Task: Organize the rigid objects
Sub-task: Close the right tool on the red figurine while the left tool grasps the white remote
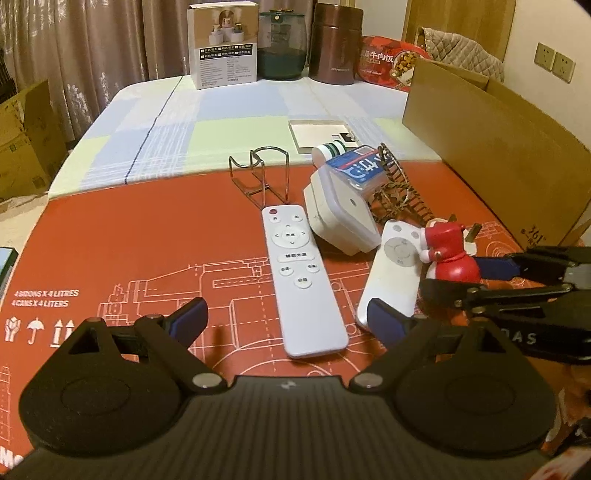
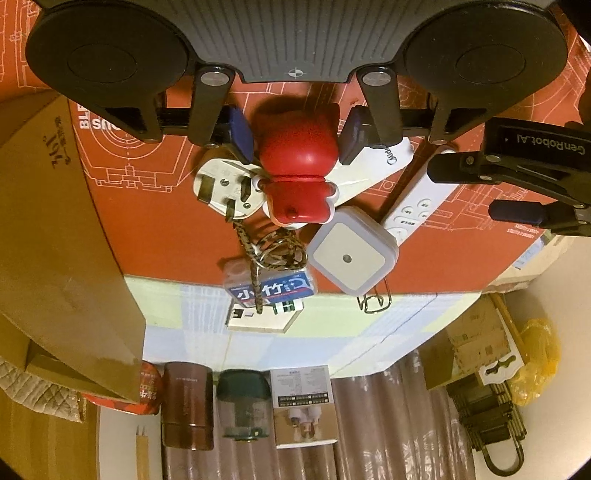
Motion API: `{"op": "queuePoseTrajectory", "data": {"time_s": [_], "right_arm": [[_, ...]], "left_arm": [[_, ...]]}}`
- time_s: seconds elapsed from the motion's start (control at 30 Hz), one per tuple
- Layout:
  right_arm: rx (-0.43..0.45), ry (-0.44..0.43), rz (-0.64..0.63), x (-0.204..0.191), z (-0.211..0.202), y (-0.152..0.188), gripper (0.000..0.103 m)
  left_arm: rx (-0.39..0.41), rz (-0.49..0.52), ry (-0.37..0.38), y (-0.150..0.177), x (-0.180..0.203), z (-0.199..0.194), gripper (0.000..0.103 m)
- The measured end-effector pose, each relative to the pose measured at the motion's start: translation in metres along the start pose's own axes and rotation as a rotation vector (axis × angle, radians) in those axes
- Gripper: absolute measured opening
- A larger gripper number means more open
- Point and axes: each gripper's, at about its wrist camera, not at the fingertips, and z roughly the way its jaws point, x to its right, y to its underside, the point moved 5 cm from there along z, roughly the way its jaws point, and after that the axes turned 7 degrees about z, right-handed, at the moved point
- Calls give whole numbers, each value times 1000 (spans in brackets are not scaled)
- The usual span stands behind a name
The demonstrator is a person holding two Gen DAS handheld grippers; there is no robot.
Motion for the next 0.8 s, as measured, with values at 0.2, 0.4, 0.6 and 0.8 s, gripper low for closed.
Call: {"op": "queuePoseTrajectory", "data": {"time_s": [0.2,0.4,0.6,0.8], "right_arm": [[6,3,-8,0,2,-1,43],[4,33,-3,5,-7,0,43],[18,56,8,12,-21,4,43],[26,60,8,12,-24,3,43]], "left_arm": [[0,-4,22,0,2,3,91],[-6,-4,26,-1,4,9,90],[-12,-3,20,-4,4,18,80],[-4,-29,8,-13,-1,30,66]]}}
